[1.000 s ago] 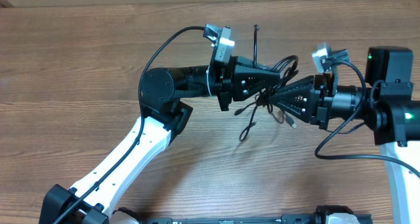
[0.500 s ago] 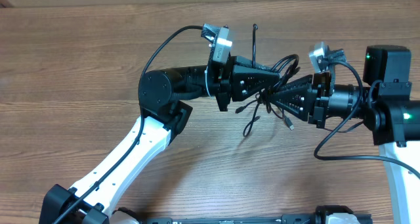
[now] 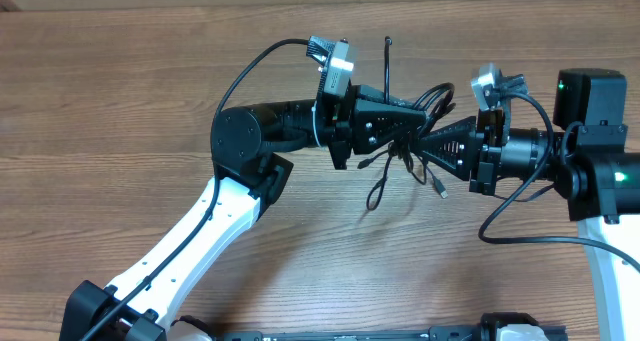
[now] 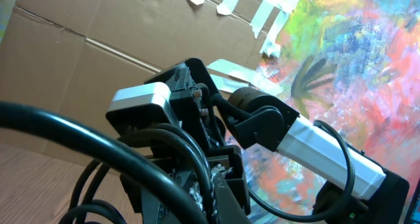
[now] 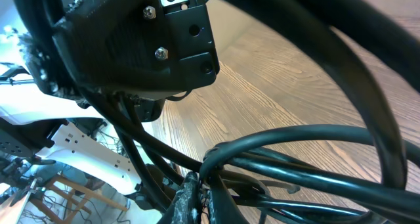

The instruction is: Untangle cables

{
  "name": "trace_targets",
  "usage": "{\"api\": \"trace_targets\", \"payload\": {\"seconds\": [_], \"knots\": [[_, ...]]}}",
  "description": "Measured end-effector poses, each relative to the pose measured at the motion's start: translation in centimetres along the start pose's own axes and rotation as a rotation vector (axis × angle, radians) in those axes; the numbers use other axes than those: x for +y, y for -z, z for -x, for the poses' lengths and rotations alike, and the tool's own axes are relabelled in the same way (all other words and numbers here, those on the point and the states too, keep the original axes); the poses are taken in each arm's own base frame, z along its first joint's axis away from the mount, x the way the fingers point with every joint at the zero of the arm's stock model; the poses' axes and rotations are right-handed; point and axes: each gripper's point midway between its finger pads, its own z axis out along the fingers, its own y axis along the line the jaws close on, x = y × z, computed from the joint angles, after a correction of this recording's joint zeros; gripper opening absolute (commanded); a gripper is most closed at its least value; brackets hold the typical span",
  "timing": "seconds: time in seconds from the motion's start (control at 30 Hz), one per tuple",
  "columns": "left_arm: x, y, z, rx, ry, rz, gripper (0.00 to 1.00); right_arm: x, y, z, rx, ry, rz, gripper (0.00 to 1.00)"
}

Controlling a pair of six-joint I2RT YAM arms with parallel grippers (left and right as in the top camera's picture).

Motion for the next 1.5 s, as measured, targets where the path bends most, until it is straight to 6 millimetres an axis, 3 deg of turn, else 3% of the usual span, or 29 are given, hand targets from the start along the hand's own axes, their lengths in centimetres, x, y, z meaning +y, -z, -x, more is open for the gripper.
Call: {"api": "trace_targets", "payload": {"seconds": [0.03, 0.07, 0.2, 0.3, 0.4, 0.5, 0.53, 0.57, 0.63, 0.87, 1.03, 1.13, 1.5], "knots": [[0.0, 0.0, 0.0, 0.002, 0.000, -0.001, 0.04, 0.0, 0.0, 0.0, 0.000, -0.003, 0.000, 0.29], [-0.1, 0.0, -0.1, 0.004, 0.000, -0.003, 0.04, 0.0, 0.0, 0.0, 0.000, -0.005, 0.000, 0.36], [-0.2, 0.0, -0.2, 0.014, 0.000, -0.009, 0.04, 0.0, 0.0, 0.1, -0.003, 0.009, -0.001, 0.36], [-0.2, 0.0, -0.4, 0.022, 0.000, -0.014, 0.04, -0.1, 0.0, 0.2, -0.006, 0.009, -0.003, 0.13], [-0.3, 0.0, -0.4, 0.024, 0.000, -0.016, 0.04, -0.2, 0.0, 0.3, -0.008, -0.011, -0.008, 0.06], [-0.3, 0.0, -0.5, 0.030, 0.000, -0.020, 0.04, -0.3, 0.0, 0.4, -0.009, -0.026, -0.012, 0.07], [-0.4, 0.0, -0.5, 0.031, 0.000, -0.020, 0.04, -0.3, 0.0, 0.4, -0.010, -0.029, -0.011, 0.14], [-0.4, 0.0, -0.6, 0.033, 0.000, -0.022, 0.04, -0.2, 0.0, 0.4, -0.010, -0.041, -0.010, 0.30], [-0.4, 0.0, -0.7, 0.038, -0.001, -0.026, 0.04, -0.2, 0.0, 0.4, -0.009, -0.047, -0.010, 0.39], [-0.6, 0.0, -0.9, 0.055, -0.001, -0.036, 0.04, -0.3, 0.0, 0.7, -0.016, -0.027, -0.011, 0.40], [-1.2, -0.2, -1.2, 0.062, -0.011, -0.056, 0.04, -0.3, 0.0, 0.7, -0.017, -0.029, -0.012, 0.35], [-1.8, -0.4, -1.2, 0.061, -0.034, -0.078, 0.05, -0.8, 0.0, 0.6, -0.013, -0.071, -0.040, 0.30], [-2.3, -0.6, -1.1, 0.059, -0.056, -0.095, 0.04, -2.5, -0.2, 0.3, 0.000, -0.175, -0.094, 0.30]]}}
